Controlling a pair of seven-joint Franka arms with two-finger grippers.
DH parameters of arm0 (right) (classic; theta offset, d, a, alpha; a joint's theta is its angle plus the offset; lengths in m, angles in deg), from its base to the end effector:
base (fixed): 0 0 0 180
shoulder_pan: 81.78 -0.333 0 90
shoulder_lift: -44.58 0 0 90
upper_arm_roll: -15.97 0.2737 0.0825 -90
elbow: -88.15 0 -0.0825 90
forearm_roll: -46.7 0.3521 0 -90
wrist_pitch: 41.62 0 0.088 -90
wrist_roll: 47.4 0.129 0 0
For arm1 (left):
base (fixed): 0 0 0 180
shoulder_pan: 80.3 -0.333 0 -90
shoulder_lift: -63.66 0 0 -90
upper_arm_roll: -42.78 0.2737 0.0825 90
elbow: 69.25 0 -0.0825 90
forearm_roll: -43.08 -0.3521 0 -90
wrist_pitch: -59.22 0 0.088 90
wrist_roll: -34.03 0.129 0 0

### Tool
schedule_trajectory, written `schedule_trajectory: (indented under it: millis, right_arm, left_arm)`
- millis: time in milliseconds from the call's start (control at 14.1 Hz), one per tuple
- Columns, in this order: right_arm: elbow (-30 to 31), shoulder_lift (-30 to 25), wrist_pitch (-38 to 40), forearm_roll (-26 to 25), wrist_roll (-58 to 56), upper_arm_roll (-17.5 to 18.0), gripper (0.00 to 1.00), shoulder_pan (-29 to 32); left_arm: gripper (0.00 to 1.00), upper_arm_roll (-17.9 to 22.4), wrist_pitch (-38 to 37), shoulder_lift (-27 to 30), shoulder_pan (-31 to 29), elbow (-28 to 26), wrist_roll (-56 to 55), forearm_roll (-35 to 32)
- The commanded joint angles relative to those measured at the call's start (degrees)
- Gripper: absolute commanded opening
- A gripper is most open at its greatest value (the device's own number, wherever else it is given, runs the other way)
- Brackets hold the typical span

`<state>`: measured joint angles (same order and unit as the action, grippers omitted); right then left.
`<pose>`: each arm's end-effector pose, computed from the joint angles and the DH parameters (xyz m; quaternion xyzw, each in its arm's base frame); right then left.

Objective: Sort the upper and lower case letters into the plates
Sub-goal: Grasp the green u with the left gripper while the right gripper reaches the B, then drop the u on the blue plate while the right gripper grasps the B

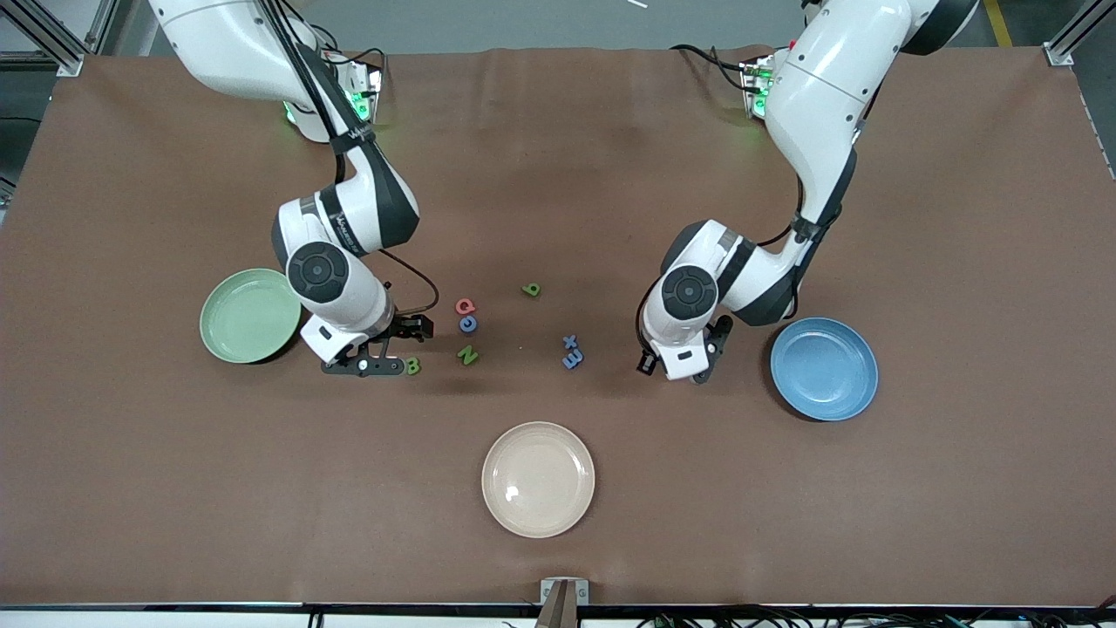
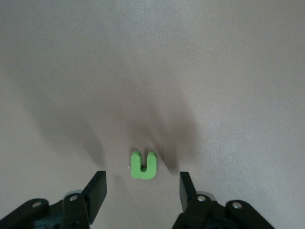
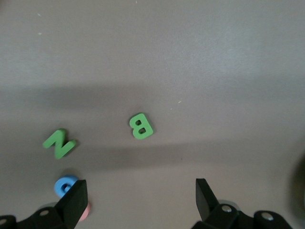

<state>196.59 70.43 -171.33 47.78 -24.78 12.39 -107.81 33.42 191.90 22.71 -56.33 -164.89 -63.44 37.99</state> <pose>0.5362 0.2231 0.2214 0.9992 -0.0052 -0.0339 0.0213 0.5263 -0.3354 0.1568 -0.8537 -0.5196 0.0321 0.0168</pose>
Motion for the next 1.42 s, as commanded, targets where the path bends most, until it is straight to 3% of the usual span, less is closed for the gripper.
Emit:
schedule_trajectory:
  millis: [0, 213, 356, 427, 569, 640, 853, 1209, 1351]
  right_arm:
    - [0.81, 2.35, -4.22, 1.46, 0.94, -0.29, 1.00, -0.25]
    - [-0.24, 4.37, -6.86, 4.19, 0.94, -0.37, 1.00, 0.45]
    - [-2.00, 6.31, -7.92, 4.20, 0.94, -0.46, 1.00, 1.59]
    - [-2.87, 7.10, -8.01, 4.20, 0.94, -0.46, 1.00, 2.29]
    - [-4.28, 8.51, -7.93, 4.20, 0.94, -0.46, 1.00, 2.91]
    - [-4.64, 9.12, -8.01, 4.28, 0.94, -0.46, 1.00, 3.00]
    - [-5.52, 10.44, -8.01, 4.90, 1.03, -0.38, 0.99, 2.91]
    - [-6.31, 11.68, -8.10, 6.74, 1.03, -0.46, 0.96, 2.21]
    - [-6.49, 11.94, -8.10, 6.92, 1.03, -0.46, 0.89, 2.12]
  left_arm:
    - [0.67, 0.13, 2.66, -0.79, -0.06, -0.34, -1.14, -1.06]
    - [0.61, 0.22, 3.11, -1.32, -0.06, -0.52, -1.05, -1.06]
    - [0.51, 0.22, 3.11, -1.76, -0.06, -0.34, -1.05, -1.06]
    - [0.40, 0.22, 3.11, -1.76, -0.06, -0.34, -1.05, -1.06]
    - [0.04, 0.31, 3.11, -1.59, -0.15, -0.17, -0.97, -1.06]
    - [0.00, 0.48, 3.11, -1.24, -0.41, -0.16, -0.79, -1.06]
    - [0.00, 1.62, 1.63, 0.34, -1.81, -0.16, 1.66, -2.28]
    - [0.00, 0.93, -11.72, 9.03, -9.79, -0.43, 11.74, -5.99]
    - [0.00, 0.57, -15.59, 10.54, -12.44, -0.43, 17.73, -5.90]
